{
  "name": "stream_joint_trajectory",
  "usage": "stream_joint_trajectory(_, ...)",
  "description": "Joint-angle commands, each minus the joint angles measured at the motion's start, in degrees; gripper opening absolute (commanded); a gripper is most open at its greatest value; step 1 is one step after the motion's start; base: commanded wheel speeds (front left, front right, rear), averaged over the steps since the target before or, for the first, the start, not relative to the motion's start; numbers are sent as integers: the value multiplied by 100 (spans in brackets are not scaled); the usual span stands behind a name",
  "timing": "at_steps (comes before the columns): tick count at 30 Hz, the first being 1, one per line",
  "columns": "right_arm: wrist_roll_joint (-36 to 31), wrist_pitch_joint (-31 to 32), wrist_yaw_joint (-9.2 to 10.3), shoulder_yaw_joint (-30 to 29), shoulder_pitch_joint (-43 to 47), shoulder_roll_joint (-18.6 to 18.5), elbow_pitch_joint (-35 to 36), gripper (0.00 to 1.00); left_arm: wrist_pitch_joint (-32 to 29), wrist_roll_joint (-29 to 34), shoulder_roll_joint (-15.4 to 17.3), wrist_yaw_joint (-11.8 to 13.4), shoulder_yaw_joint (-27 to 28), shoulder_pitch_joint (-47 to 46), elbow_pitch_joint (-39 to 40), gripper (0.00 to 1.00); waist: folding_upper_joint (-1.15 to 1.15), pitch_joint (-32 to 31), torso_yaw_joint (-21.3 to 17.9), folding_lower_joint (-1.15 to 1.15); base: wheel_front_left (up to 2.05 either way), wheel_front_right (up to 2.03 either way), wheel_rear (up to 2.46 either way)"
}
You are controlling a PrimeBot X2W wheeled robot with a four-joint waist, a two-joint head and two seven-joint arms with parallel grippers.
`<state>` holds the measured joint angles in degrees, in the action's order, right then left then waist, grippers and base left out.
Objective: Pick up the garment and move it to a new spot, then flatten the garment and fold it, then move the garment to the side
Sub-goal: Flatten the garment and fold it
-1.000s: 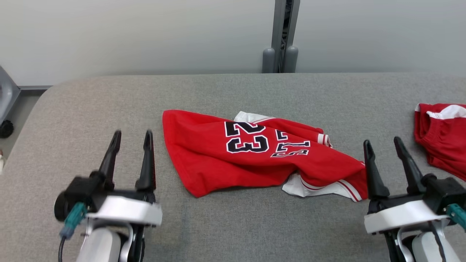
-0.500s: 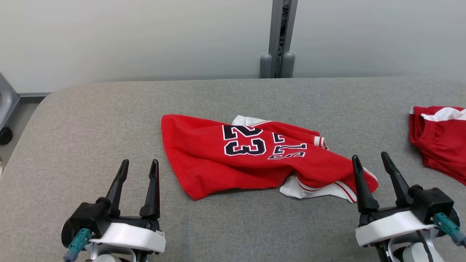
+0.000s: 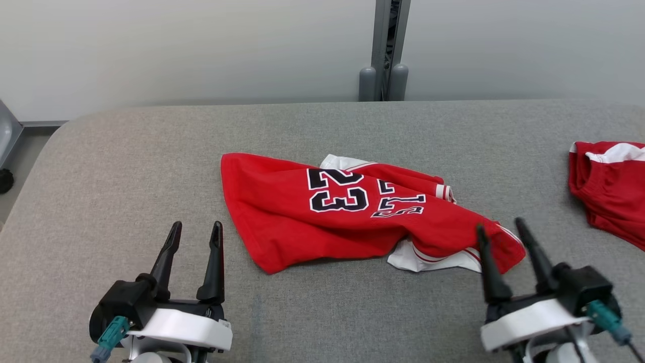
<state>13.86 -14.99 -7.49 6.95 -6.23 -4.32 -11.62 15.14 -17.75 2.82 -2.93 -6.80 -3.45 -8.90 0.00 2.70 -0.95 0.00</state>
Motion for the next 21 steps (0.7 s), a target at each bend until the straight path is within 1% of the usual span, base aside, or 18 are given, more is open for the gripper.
stream_joint_trajectory(1, -25, -22, -2, 127, 109, 8, -33, 100, 1, -34, 18, 36, -21, -55, -15, 100, 0, 36, 21, 0, 0, 0, 0)
stream_joint_trajectory(9, 229, -22, -2, 705, 278, 97, -436, 100, 1, -90, 19, 35, -124, -208, -54, 100, 0, 219, 104, 0, 0, 0, 0)
stream_joint_trajectory(14, 382, -22, -2, 735, 61, 121, -1047, 100, 1, -122, 19, 34, -201, -274, -84, 100, 0, 316, 198, 0, 0, 0, 0)
stream_joint_trajectory(21, 683, -23, -2, 875, -439, 126, -1933, 100, 1, -167, 19, 44, -366, -366, -142, 100, 0, 457, 467, 0, 0, 0, 0)
